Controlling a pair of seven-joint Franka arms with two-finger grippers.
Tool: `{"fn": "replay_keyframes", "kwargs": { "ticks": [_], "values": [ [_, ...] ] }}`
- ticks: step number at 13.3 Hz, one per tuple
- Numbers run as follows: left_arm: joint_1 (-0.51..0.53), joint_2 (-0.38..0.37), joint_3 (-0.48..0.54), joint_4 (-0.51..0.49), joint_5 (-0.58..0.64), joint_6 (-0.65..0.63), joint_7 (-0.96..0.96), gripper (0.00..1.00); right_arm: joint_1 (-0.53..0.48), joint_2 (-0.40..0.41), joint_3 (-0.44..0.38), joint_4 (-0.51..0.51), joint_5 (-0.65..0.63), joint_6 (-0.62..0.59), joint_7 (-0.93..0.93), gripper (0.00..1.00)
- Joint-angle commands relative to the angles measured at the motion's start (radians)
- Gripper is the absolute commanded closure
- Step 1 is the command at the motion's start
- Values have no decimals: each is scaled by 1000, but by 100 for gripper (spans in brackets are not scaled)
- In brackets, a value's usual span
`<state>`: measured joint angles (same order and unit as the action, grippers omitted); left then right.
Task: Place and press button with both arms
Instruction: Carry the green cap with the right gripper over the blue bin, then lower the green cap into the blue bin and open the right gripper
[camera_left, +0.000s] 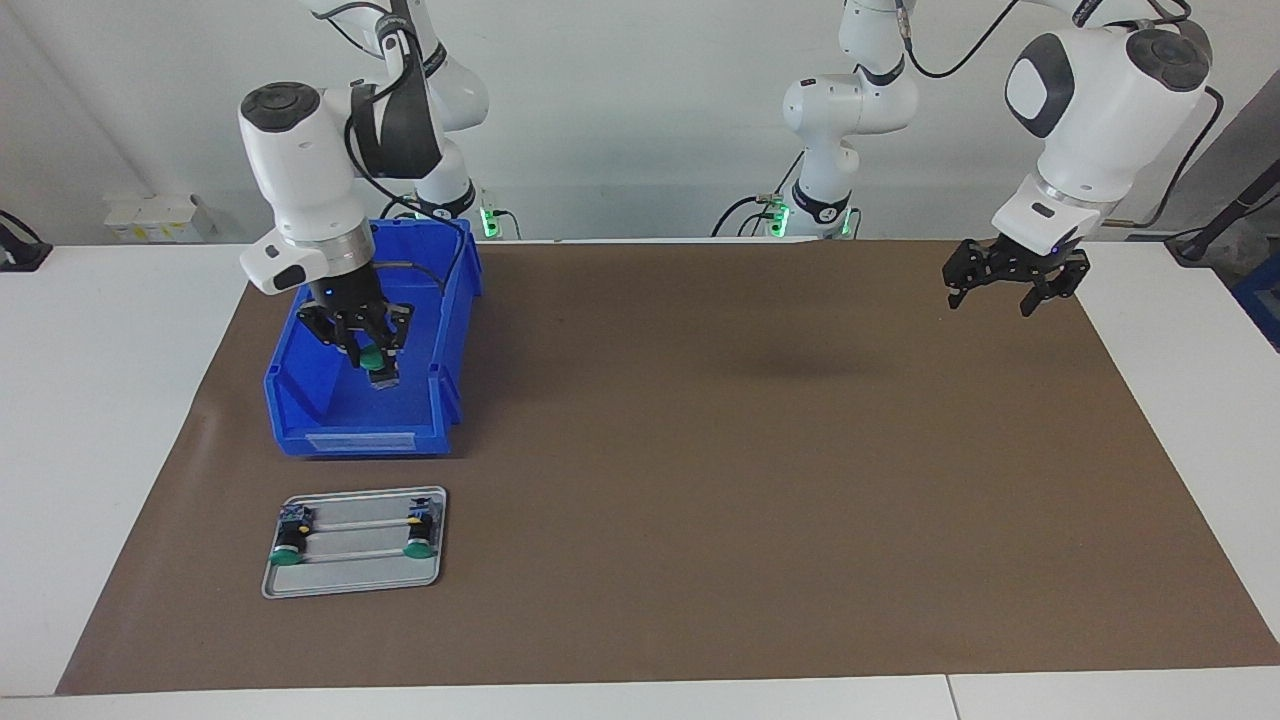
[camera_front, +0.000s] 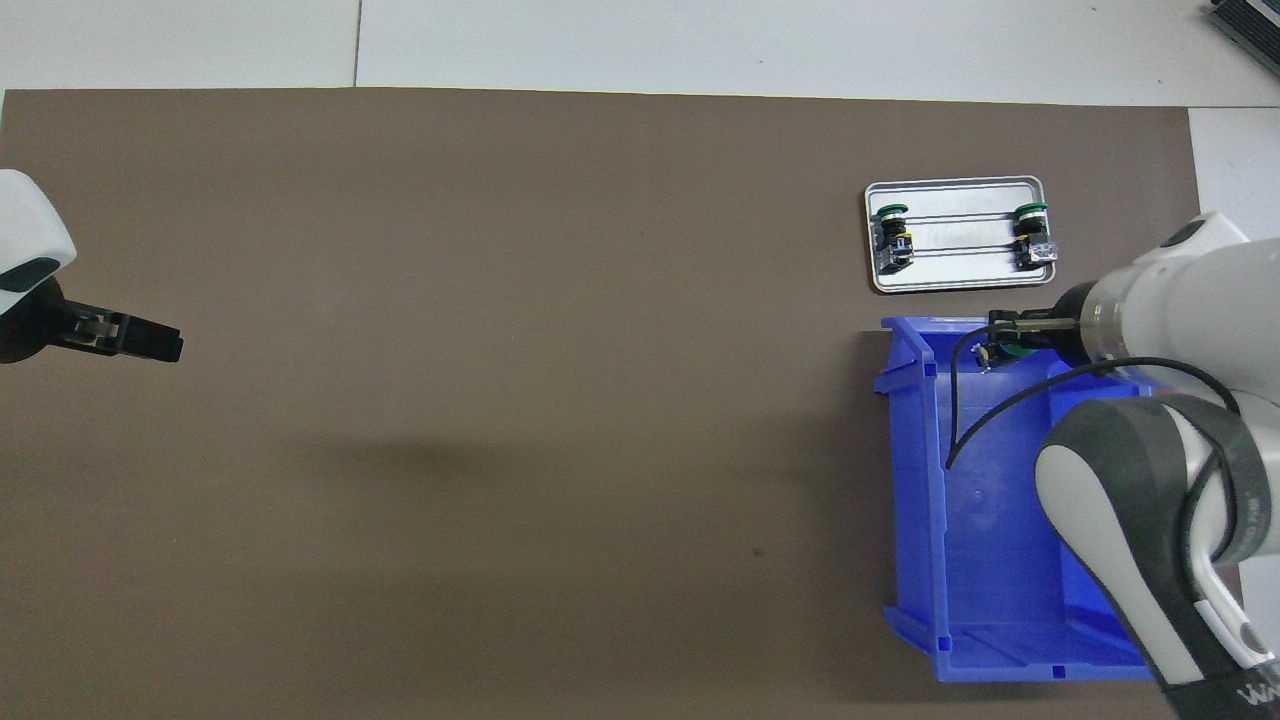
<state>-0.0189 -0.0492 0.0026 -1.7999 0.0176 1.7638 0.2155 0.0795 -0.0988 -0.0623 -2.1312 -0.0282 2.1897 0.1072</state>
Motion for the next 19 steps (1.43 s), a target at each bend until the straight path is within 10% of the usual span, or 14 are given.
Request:
{"fn": "replay_keyframes", "kwargs": {
  "ticks": [1,14,16,19],
  "values": [
    [-1,-31,2,-35,15,14,-8,0,-82,-73,13,-201,103,164,-142,100],
    [-1,-31,2,-35,15,11,-8,0,-99,-2,13,-314,145,324,-176,100],
    [-1,-31,4,-35,16,11,-8,0,-98,2,13,-317,145,324,-175,82],
    [-1,-31,4,-35,15,11,-8,0,-96,2,13,-312,145,312,-175,20]
  ]
}}
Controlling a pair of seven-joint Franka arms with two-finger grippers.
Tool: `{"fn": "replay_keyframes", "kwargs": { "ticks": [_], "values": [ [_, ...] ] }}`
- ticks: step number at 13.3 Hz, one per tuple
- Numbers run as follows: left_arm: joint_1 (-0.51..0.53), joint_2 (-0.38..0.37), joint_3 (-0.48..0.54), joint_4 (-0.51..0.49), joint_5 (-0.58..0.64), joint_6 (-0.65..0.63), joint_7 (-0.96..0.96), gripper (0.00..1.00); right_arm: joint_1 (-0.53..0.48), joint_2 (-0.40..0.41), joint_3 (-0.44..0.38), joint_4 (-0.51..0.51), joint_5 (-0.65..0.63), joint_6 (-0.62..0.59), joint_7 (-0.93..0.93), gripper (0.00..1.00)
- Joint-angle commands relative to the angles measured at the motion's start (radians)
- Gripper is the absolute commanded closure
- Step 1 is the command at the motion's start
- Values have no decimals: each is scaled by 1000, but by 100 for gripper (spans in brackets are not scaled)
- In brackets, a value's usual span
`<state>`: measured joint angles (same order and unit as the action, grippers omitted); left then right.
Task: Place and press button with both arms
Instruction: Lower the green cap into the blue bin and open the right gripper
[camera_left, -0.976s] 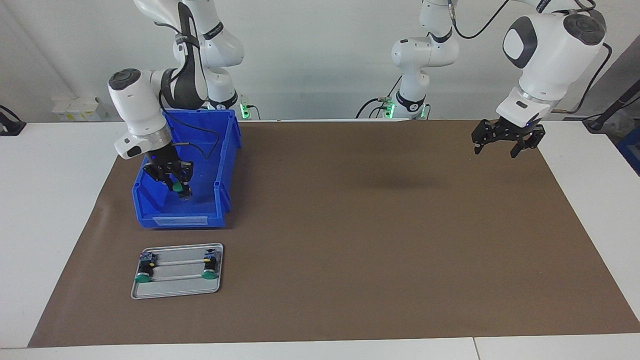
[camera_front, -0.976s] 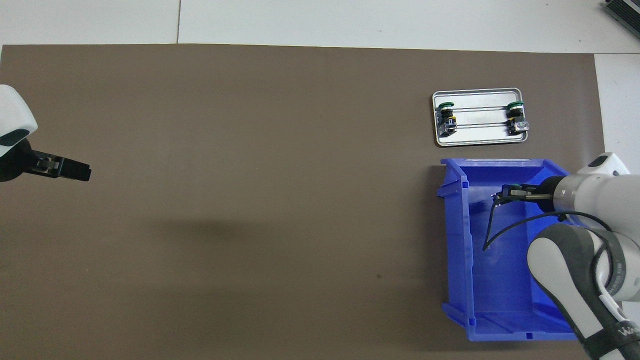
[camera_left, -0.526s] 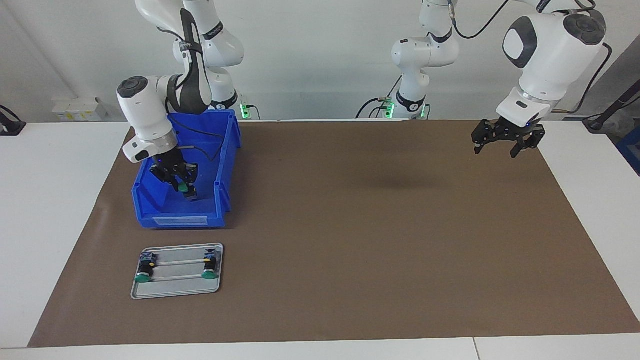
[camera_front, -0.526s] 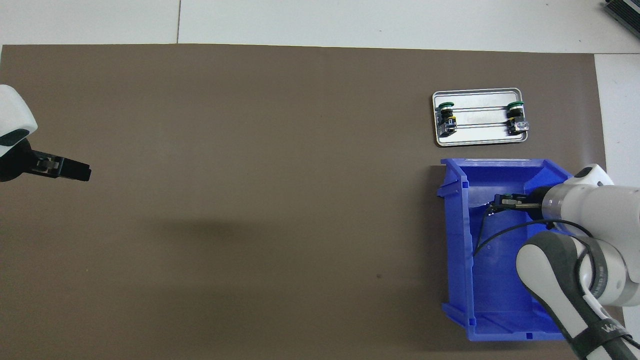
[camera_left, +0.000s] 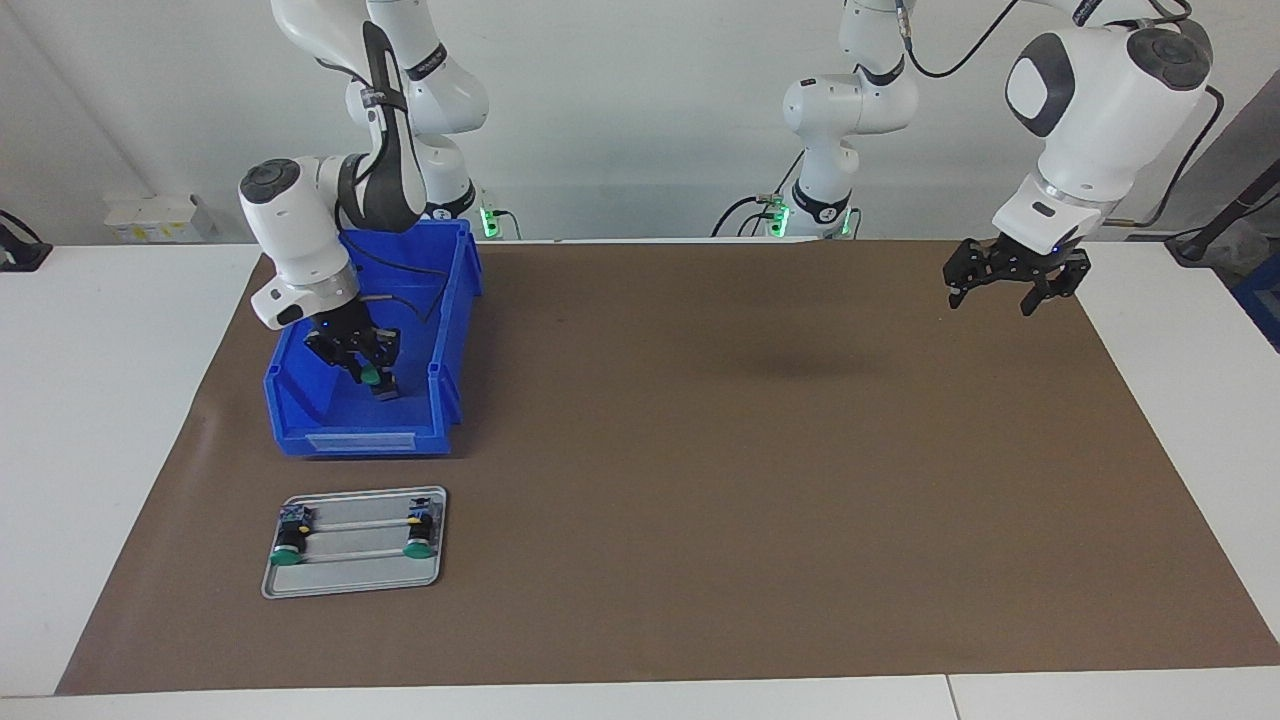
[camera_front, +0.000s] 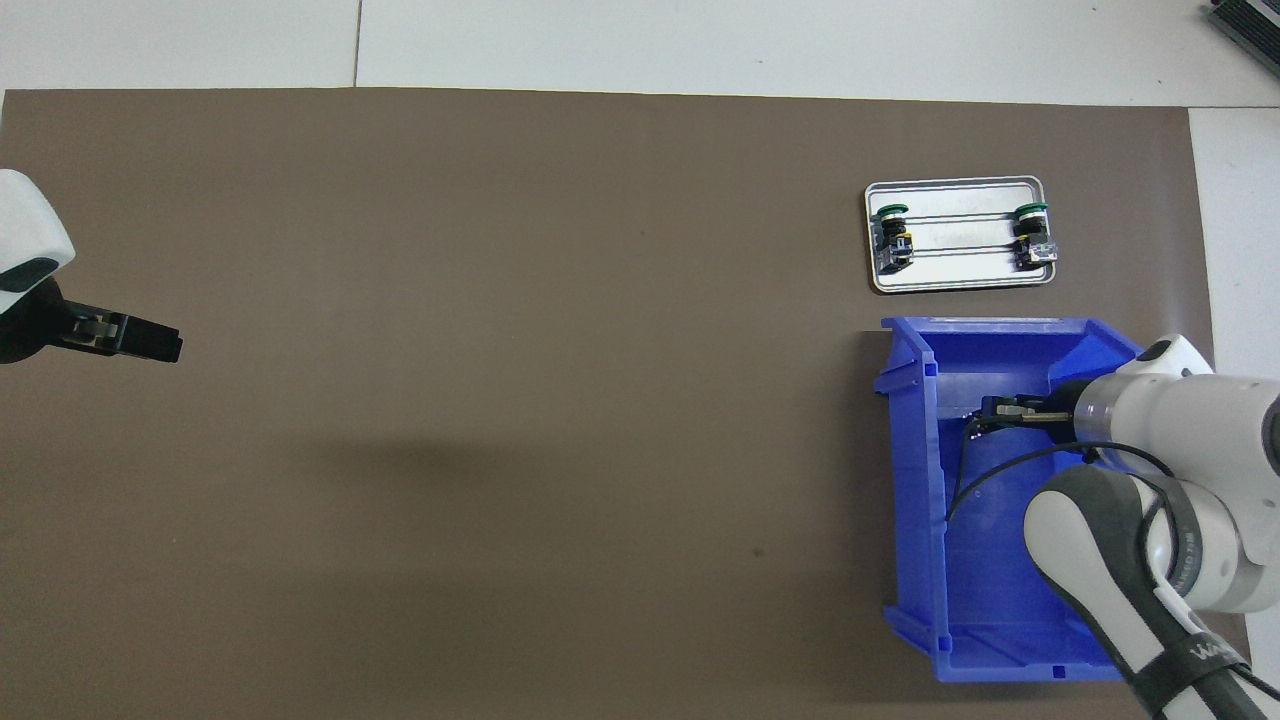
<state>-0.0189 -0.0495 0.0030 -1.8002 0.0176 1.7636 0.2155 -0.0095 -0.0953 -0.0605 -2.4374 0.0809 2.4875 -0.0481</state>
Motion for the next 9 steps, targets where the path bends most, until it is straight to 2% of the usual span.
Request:
{"fn": "replay_keyframes", "kwargs": {
  "ticks": [1,2,6,9],
  "values": [
    [-1,-30,3,-34,15,11,-8,0,-6,2,11,-6,36,13,-19,10],
    [-1,-30,2,-34,15,11,-8,0,-6,2,11,-5,36,11,-18,2],
    [-1,-30,2,-34,15,11,-8,0,0,-9,11,46,36,-27,-10,1],
    [-1,-30,3,-34,15,11,-8,0,-4,-6,10,179,34,-184,8,1]
  ]
}}
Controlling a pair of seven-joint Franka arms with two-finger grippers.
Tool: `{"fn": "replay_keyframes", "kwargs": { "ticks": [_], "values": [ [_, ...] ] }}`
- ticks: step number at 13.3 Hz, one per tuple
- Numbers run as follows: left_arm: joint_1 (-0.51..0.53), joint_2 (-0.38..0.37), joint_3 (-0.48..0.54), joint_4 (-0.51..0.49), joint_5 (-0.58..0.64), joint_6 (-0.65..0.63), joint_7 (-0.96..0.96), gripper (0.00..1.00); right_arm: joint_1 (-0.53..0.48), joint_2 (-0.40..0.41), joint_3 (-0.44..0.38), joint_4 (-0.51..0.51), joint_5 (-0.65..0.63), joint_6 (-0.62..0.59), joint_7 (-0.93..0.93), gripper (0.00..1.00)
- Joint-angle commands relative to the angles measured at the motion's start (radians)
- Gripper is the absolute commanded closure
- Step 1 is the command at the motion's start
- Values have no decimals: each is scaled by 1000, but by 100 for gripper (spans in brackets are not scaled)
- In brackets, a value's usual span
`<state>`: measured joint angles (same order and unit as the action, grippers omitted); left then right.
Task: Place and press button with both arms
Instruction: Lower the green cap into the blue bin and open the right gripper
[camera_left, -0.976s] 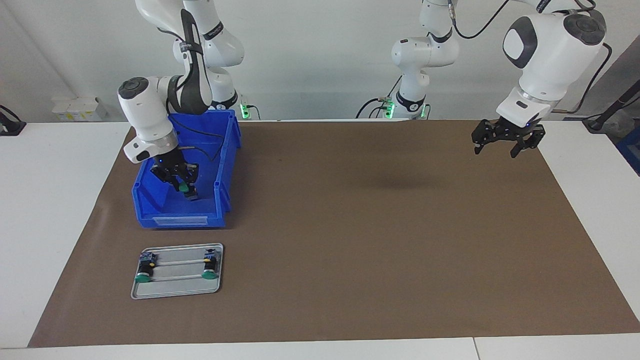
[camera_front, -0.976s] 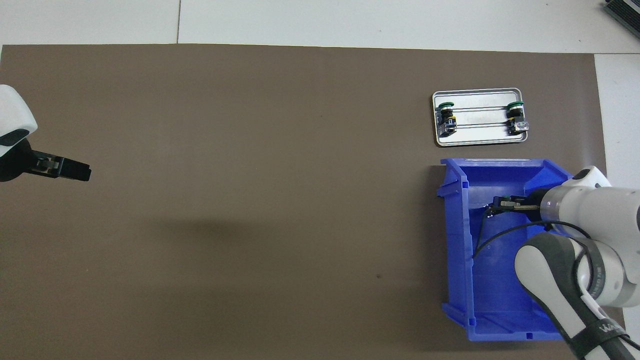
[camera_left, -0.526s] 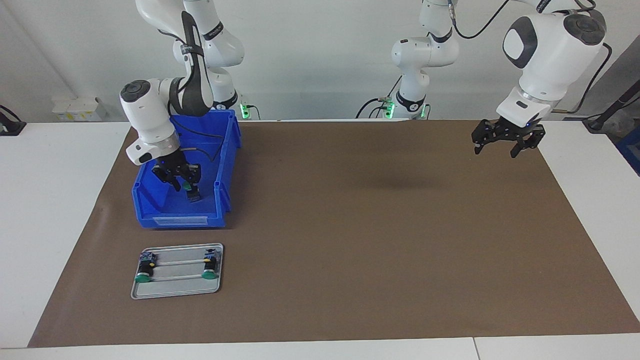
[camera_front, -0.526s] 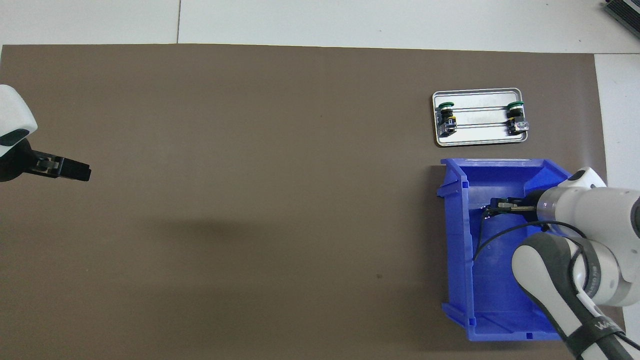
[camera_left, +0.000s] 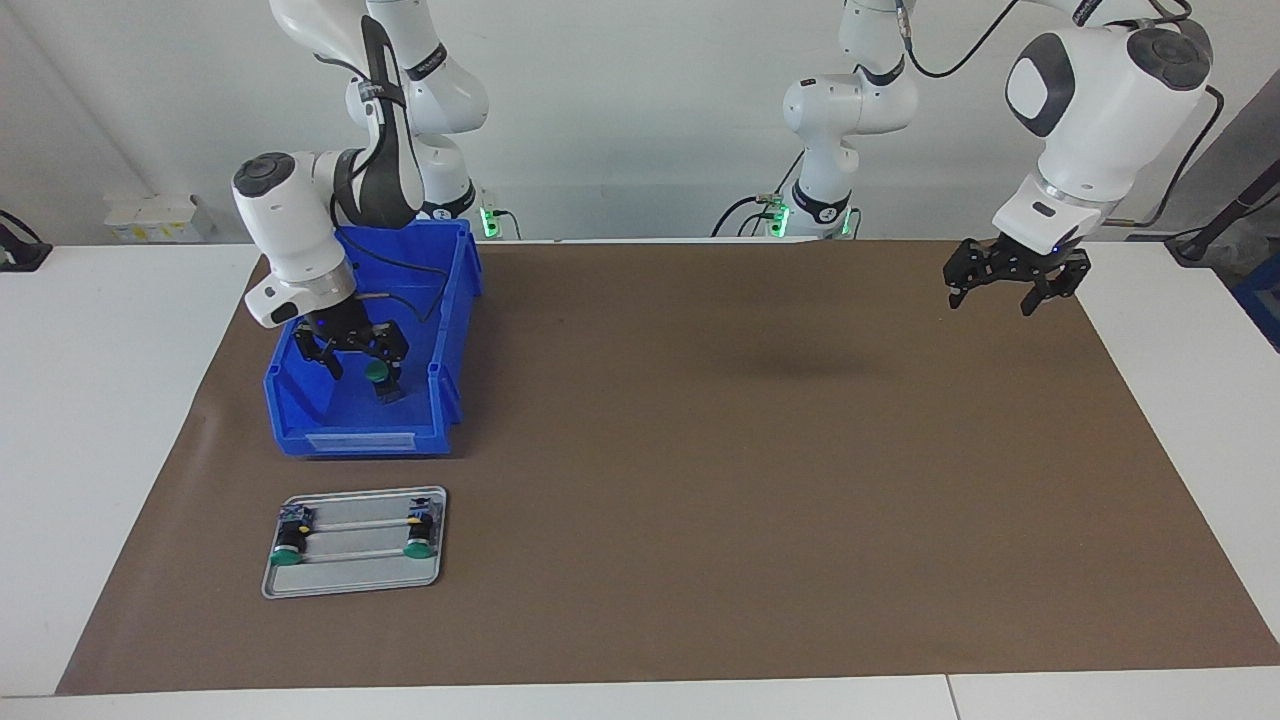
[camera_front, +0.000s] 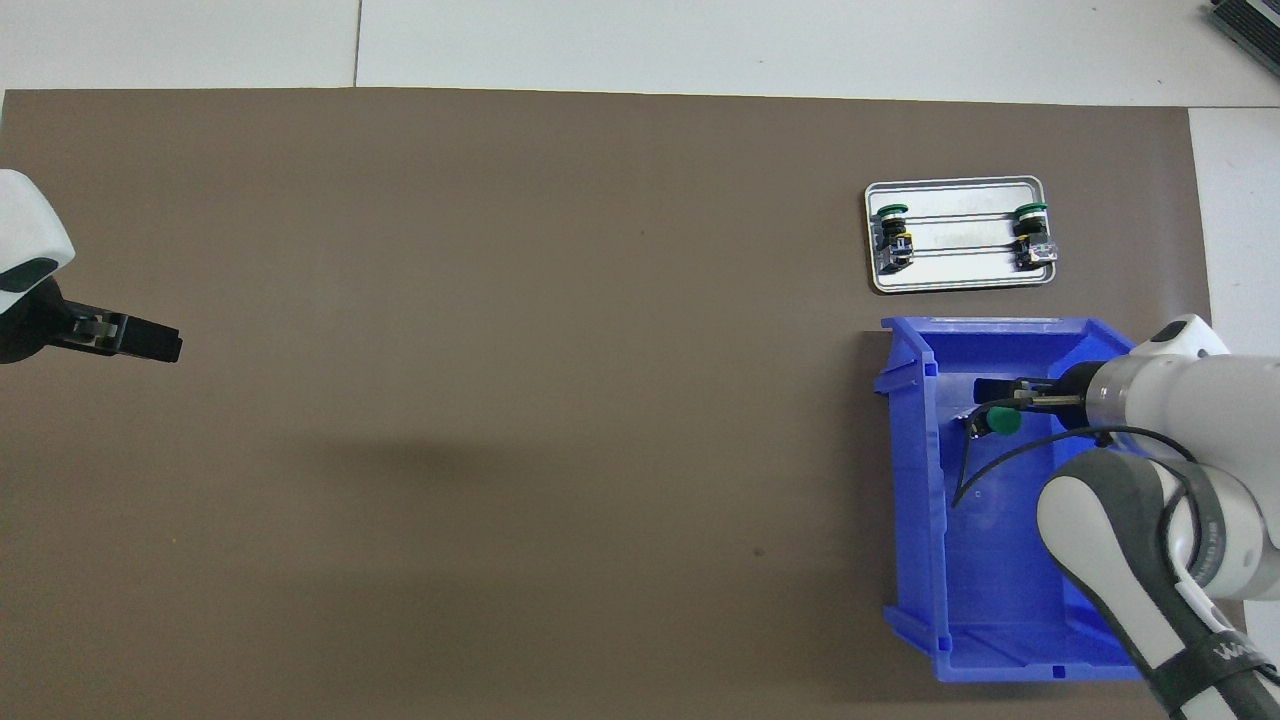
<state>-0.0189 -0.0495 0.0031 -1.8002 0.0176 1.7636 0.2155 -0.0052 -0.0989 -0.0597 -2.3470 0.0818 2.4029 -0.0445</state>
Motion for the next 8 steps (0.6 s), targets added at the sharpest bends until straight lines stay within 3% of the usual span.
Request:
{"fn": "replay_keyframes", "kwargs": {
  "ticks": [1,8],
  "values": [
    [-1,-30,3,-34,16,11,-8,0,-12,2,9,141,32,-157,9,1],
    [-1,-30,3,-34,15,11,-8,0,-27,25,8,512,-36,-561,38,1]
  ]
}}
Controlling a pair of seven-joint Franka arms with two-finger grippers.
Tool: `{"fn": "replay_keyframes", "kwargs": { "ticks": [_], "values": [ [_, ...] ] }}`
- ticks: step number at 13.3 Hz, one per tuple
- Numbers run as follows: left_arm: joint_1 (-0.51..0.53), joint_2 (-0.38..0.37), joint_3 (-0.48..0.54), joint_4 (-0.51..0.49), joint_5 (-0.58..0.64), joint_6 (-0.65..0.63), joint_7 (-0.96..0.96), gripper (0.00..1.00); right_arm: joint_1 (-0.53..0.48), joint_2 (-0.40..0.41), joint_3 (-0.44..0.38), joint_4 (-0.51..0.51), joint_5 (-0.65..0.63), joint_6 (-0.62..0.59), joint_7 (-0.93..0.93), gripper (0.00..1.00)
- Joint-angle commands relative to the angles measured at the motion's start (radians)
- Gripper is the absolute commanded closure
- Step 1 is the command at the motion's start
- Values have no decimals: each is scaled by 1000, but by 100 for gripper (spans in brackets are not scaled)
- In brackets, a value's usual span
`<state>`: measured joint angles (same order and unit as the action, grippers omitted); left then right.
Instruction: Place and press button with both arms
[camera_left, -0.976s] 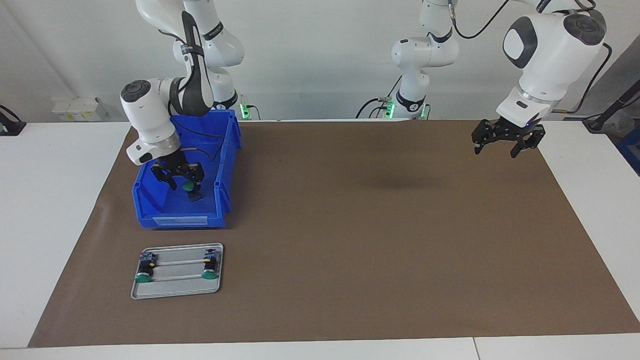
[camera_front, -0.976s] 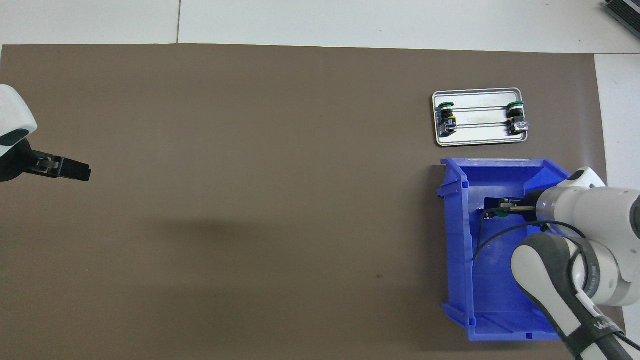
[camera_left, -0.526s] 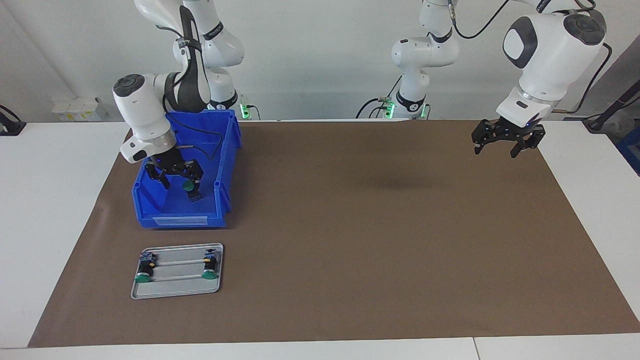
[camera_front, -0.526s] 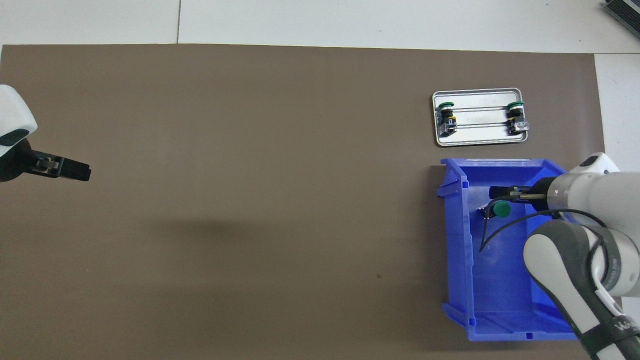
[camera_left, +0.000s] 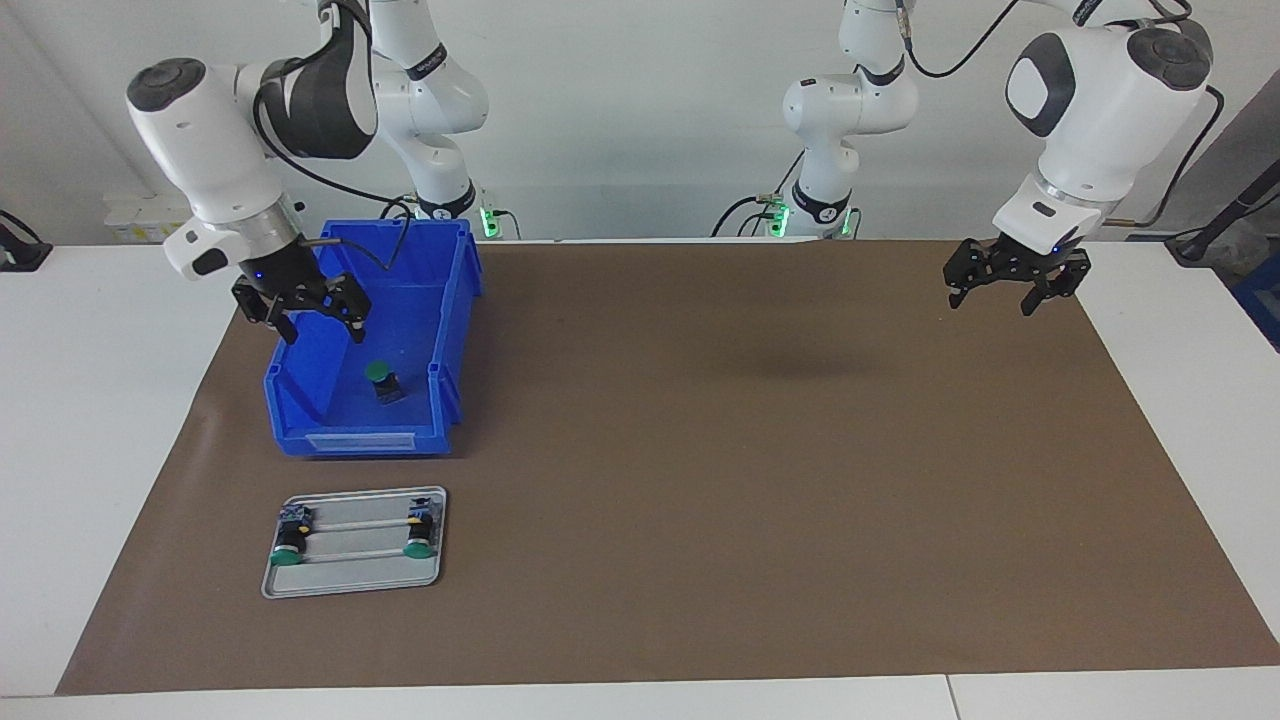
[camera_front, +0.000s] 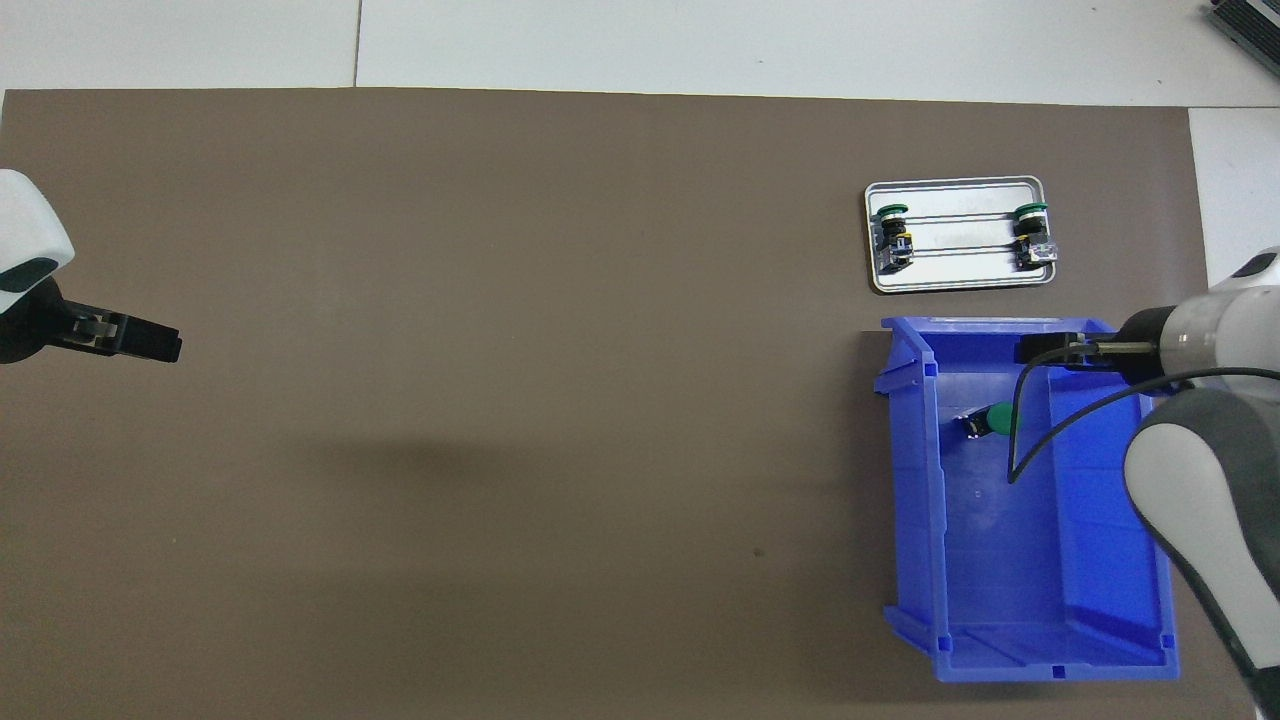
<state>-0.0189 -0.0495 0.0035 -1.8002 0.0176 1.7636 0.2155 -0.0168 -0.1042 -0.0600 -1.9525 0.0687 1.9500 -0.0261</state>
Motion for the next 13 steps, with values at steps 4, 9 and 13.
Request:
{"fn": "replay_keyframes", "kwargs": {
  "ticks": [4,9,13],
  "values": [
    [-1,-30,3,-34,15,11,-8,0,-11,34,11,289,-107,-339,86,1],
    [-1,-30,1,-34,15,11,-8,0,-3,44,23,339,-92,-422,136,1],
    [-1,-30,3,-34,15,11,-8,0,14,37,26,327,-93,-433,141,1]
  ]
}}
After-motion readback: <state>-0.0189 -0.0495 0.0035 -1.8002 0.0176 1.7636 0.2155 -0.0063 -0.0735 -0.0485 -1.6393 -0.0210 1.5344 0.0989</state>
